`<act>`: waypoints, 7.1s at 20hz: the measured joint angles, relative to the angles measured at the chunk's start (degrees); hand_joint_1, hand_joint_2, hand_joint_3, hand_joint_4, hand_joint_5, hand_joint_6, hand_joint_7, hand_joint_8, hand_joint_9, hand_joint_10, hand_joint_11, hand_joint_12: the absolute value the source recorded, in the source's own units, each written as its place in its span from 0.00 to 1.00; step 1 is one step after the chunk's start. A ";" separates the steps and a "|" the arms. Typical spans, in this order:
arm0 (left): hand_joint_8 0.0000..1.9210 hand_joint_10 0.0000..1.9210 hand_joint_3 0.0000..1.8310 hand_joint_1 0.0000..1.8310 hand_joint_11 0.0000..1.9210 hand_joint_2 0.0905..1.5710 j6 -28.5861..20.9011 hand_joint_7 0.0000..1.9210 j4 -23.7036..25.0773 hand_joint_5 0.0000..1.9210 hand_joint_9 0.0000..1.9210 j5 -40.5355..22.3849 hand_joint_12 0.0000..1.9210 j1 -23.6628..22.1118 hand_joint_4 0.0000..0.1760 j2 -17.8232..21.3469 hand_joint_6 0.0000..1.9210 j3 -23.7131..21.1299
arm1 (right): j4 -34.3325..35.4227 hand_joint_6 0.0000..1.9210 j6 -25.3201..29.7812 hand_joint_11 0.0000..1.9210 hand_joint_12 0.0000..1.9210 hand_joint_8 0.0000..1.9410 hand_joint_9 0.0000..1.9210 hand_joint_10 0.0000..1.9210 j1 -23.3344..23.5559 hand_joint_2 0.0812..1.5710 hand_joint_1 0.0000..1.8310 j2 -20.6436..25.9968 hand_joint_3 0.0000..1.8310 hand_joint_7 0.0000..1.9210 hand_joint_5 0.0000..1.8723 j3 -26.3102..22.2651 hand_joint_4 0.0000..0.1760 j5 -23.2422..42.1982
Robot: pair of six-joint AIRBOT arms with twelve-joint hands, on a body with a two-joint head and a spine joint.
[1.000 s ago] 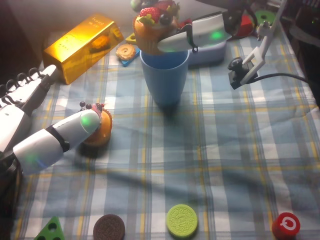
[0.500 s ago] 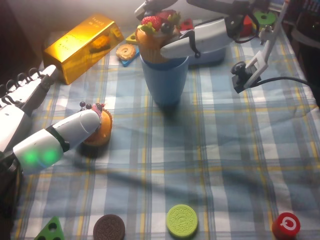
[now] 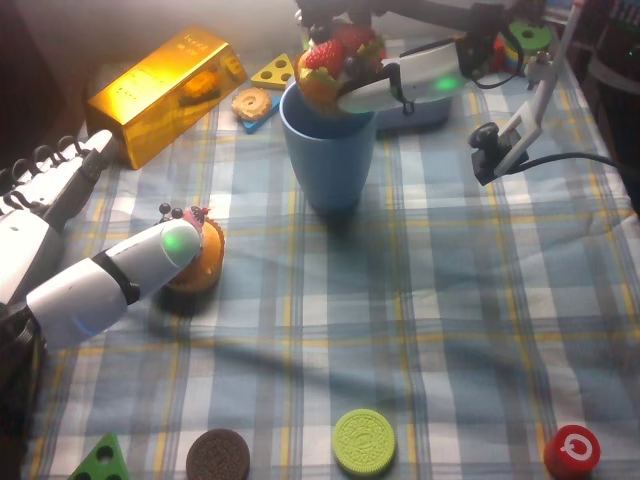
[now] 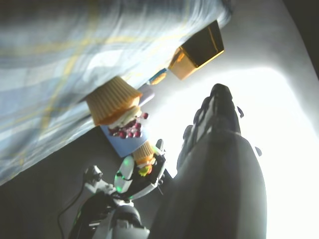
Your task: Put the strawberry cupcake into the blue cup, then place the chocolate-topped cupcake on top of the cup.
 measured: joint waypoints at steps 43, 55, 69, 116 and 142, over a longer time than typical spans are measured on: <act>0.00 0.00 0.00 0.07 0.00 0.48 0.00 0.01 1.66 0.03 0.00 5.49 0.00 -2.73 0.38 1.77 0.00 1.42 | -0.42 0.00 -3.96 0.01 0.01 0.00 0.00 0.00 1.20 0.55 0.00 16.96 0.00 0.00 0.00 -14.93 0.24 -0.42; 0.00 0.00 0.00 0.43 0.00 0.47 -0.02 0.15 2.08 0.18 0.05 11.45 0.00 -2.95 0.39 -0.07 0.01 4.52 | 11.58 0.00 -11.37 0.00 0.00 0.00 0.00 0.00 -13.20 0.48 0.05 28.39 0.00 0.00 0.00 -25.33 0.14 -0.35; 0.01 0.00 0.00 0.42 0.00 0.47 -0.04 0.18 1.25 0.19 0.05 16.22 0.00 -7.61 0.53 -5.03 0.00 10.05 | 23.37 0.00 -22.03 0.00 0.00 0.00 0.00 0.00 -22.82 0.50 0.08 30.82 0.01 0.00 0.00 -31.26 0.00 6.58; 0.01 0.01 0.00 0.56 0.00 0.64 0.04 0.50 18.38 0.54 0.20 26.62 0.00 -32.46 0.87 -8.94 0.34 19.58 | 25.68 0.00 -22.05 0.00 0.00 0.00 0.00 0.00 -25.40 0.50 0.06 29.40 0.00 0.00 0.00 -30.80 0.01 7.56; 0.00 0.00 0.00 0.38 0.00 0.56 0.02 0.30 19.71 0.32 0.15 29.16 0.00 -34.21 0.30 -12.70 0.00 22.51 | 25.70 0.00 -21.99 0.00 0.00 0.00 0.00 0.00 -26.32 0.52 0.02 29.18 0.00 0.00 0.00 -30.77 0.00 8.17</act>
